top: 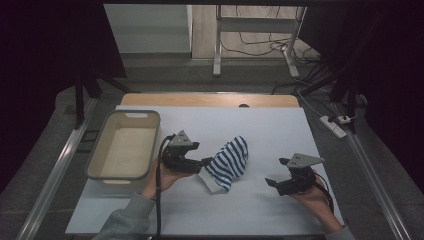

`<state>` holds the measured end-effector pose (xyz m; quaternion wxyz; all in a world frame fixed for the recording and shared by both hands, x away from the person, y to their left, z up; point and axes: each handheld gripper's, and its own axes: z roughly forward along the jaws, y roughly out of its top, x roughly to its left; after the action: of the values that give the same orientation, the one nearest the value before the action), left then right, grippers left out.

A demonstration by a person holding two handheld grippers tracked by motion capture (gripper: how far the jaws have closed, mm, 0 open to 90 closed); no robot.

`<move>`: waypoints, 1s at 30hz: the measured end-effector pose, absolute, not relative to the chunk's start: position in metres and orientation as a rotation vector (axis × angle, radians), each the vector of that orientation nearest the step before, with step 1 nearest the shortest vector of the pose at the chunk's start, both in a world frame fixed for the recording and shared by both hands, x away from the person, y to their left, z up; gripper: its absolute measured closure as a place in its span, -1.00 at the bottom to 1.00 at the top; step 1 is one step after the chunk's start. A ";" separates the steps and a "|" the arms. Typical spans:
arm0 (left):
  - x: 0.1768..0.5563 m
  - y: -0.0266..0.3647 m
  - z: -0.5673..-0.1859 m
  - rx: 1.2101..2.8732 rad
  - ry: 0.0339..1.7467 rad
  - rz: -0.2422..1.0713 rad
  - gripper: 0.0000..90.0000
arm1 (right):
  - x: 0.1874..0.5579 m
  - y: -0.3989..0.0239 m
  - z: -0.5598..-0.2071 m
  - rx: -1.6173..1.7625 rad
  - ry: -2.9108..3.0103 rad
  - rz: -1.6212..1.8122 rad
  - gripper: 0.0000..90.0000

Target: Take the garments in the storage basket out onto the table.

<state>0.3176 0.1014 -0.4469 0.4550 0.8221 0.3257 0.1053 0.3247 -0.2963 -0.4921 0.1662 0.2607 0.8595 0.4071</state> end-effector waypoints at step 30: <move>0.267 0.172 -0.453 1.966 0.934 0.329 -0.41 | 0.323 -0.297 -0.490 0.745 2.426 1.173 -0.83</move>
<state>0.2670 0.1723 -0.4525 0.4532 0.7961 0.3784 0.1331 0.3231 -0.2974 -0.4904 0.1718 0.2626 0.8549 0.4132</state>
